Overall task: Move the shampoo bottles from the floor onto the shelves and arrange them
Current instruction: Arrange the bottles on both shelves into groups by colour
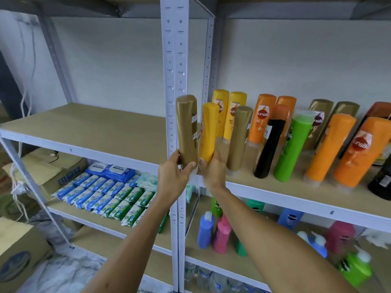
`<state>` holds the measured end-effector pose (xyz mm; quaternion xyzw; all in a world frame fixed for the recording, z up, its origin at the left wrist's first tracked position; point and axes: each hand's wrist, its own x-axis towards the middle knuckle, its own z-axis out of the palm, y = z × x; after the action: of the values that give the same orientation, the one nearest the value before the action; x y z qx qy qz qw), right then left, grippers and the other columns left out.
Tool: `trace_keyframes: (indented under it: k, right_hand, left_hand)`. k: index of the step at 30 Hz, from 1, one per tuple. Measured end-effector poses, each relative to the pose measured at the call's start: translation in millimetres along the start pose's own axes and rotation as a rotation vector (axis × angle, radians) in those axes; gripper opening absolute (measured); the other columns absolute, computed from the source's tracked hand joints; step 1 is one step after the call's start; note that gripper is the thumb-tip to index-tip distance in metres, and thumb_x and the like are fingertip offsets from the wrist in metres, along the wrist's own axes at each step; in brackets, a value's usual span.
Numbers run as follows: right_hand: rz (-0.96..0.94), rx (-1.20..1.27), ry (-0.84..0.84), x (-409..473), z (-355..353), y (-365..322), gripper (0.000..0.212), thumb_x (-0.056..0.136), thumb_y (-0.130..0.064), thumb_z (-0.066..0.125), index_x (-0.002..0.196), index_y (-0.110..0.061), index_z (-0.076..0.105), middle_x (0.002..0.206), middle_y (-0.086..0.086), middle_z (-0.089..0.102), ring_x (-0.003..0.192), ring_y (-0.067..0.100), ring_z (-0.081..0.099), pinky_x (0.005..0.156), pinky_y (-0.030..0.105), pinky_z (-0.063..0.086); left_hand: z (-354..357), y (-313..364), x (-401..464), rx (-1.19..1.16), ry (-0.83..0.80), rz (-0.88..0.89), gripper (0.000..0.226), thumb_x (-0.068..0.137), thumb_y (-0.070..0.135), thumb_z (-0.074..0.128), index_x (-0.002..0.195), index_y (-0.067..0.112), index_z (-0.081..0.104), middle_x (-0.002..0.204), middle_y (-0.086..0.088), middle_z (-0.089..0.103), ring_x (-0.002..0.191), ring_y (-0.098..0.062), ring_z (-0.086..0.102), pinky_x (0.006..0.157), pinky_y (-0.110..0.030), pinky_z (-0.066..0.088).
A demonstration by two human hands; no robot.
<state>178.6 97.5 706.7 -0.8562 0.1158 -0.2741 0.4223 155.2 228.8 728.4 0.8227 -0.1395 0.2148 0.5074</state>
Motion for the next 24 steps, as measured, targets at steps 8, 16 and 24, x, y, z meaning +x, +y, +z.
trace_keyframes:
  k: [8,16,24]
  right_hand:
    - [-0.125,-0.116,-0.042,-38.3,-46.9,37.1,0.032,0.092,-0.005,0.048,0.124,-0.007,0.053,0.103,0.012,0.067,0.096,0.028,0.063,0.080,0.034,0.050]
    - [-0.065,-0.087,0.278,-57.6,-154.9,98.8,0.029,0.089,-0.001,0.055,0.116,-0.003,0.064,0.109,0.009,0.070,0.100,0.023,0.065,0.091,0.031,0.050]
    - [0.081,-0.073,0.473,-20.1,-247.8,146.8,0.035,0.092,-0.014,0.058,0.125,-0.004,0.053,0.116,0.011,0.062,0.106,0.027,0.059,0.090,0.038,0.048]
  left_hand:
    - [25.2,8.4,-2.9,-0.065,-0.058,0.067,0.033,0.077,0.047,0.067,0.099,0.023,0.061,0.082,-0.001,0.072,0.075,-0.018,0.068,0.070,-0.044,0.056]
    - [104.3,52.7,-39.2,-0.239,-0.293,0.154,0.043,0.076,0.050,0.067,0.103,0.019,0.060,0.092,0.003,0.073,0.085,-0.012,0.069,0.076,-0.042,0.057]
    - [201.3,114.5,-76.8,-0.242,-0.399,0.129,0.035,0.077,0.049,0.063,0.098,0.021,0.058,0.078,-0.005,0.070,0.071,-0.019,0.066,0.068,-0.042,0.054]
